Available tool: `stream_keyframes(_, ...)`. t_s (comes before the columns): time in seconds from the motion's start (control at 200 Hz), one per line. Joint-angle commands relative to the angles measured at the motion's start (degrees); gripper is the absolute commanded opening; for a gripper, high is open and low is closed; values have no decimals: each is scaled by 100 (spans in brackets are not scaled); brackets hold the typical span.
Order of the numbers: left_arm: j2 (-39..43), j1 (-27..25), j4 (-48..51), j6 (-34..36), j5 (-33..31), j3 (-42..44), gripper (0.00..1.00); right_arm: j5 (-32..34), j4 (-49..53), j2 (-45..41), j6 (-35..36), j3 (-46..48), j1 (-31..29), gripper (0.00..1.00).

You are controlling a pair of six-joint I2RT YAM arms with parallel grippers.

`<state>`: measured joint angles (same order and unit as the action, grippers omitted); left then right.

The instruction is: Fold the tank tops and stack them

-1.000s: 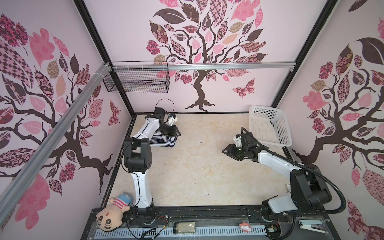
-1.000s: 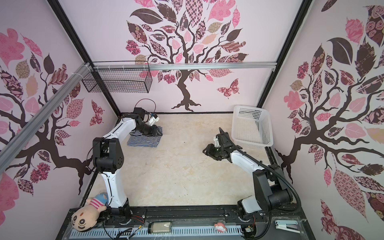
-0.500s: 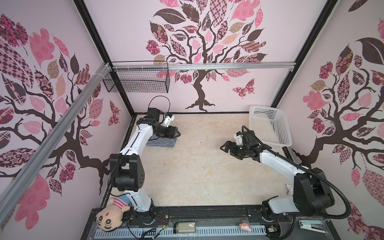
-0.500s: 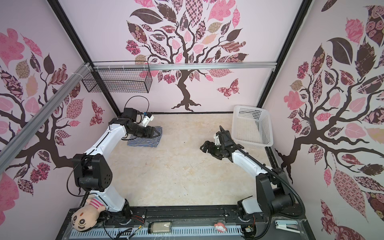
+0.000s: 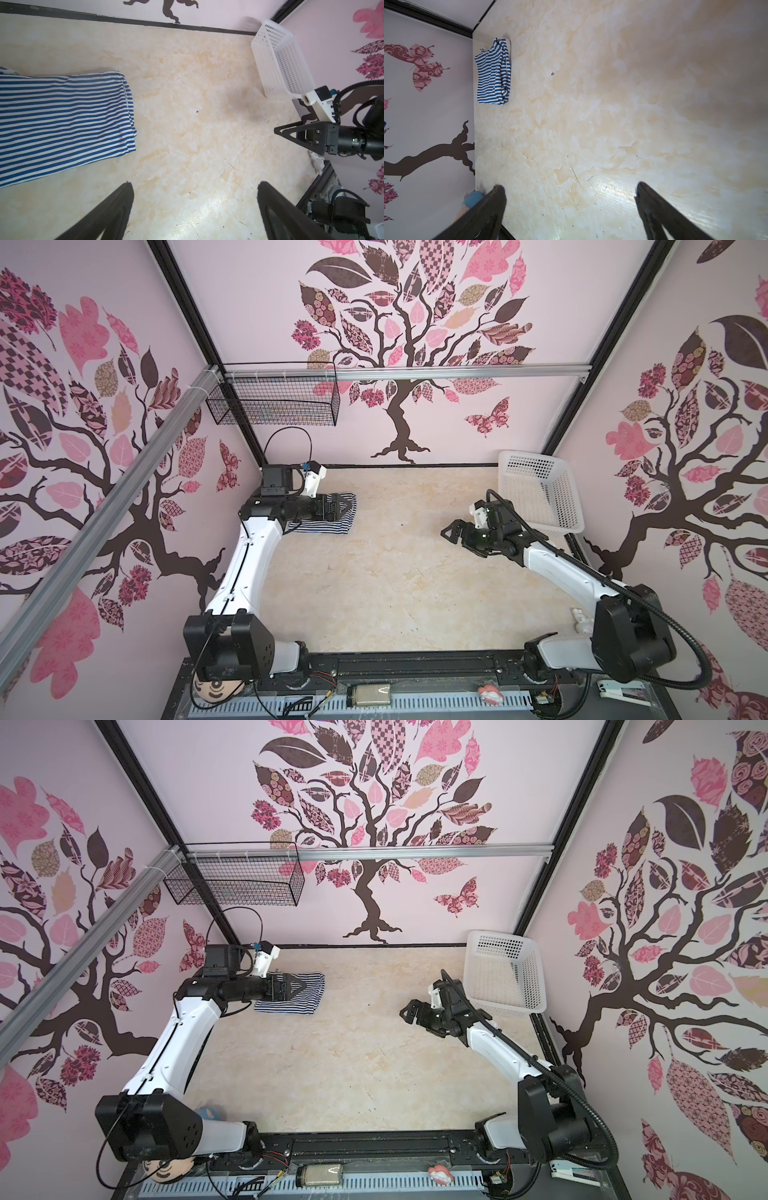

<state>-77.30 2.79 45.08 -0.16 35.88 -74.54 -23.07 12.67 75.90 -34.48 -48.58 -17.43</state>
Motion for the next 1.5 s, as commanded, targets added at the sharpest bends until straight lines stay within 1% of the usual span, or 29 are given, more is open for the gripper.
stream_keyframes(0.0,356,336,-408,-334,54,301,97,24,-42,-420,67,45,140,100)
stream_keyframes(0.05,515,501,-554,-430,-162,473,97,-346,-260,-556,-13,214,313,100)
stream_keyframes(0.115,693,868,-821,-465,-84,765,97,-632,-525,-735,-173,480,550,100)
stream_keyframes(0.235,888,1659,-1215,-578,215,1270,97,-287,-470,-1017,-53,726,601,100)
stream_keyframes(0.285,943,1928,-1478,-631,244,1539,97,-196,-433,-1108,15,810,601,100)
stream_keyframes(0.38,962,2160,-1861,-591,216,1943,97,-79,-365,-1245,119,909,608,100)
stream_keyframes(0.475,917,2161,-2189,-502,138,2296,97,-56,-445,-1394,94,1033,618,100)
stream_keyframes(0.54,845,2159,-2664,-585,154,2638,97,61,-809,-1672,18,1301,618,100)
stream_keyframes(0.625,761,2156,-3612,-807,172,3143,97,407,-1077,-2152,-137,1627,618,100)
stream_keyframes(0.761,510,2148,-5157,-1009,62,3795,97,810,-973,-2770,60,1770,618,100)
stream_keyframes(0.836,315,2111,-5961,-1091,-51,4017,97,945,-989,-3111,151,1879,618,100)
stream_keyframes(0.906,124,1931,-6274,-987,-221,4072,97,1061,-1023,-3382,179,1983,618,100)
stream_keyframes(1.031,-104,1367,-6893,-436,-792,4358,97,1333,-1148,-3976,309,2250,618,100)
stream_keyframes(1.076,-185,1268,-7176,-447,-865,4456,97,1436,-1168,-4245,340,2341,618,100)
stream_keyframes(1.151,-357,1259,-7632,-587,-982,4559,97,1552,-1028,-4601,463,2405,614,100)
stream_keyframes(1.221,-592,1258,-7967,-639,-1131,4599,97,1717,-742,-4738,587,2379,620,100)
stream_keyframes(1.286,-782,1251,-8192,-689,-1090,4625,97,1947,-514,-4768,703,2370,618,100)
stream_keyframes(1.351,-887,1232,-8966,-744,-957,4920,97,2101,-403,-4775,798,2357,618,100)
stream_keyframes(1.376,-909,1202,-9105,-681,-912,4992,97,2157,-373,-4769,819,2340,618,100)
stream_keyframes(1.496,-910,848,-9555,-377,-1381,5292,97,2434,-512,-4760,839,2363,618,100)
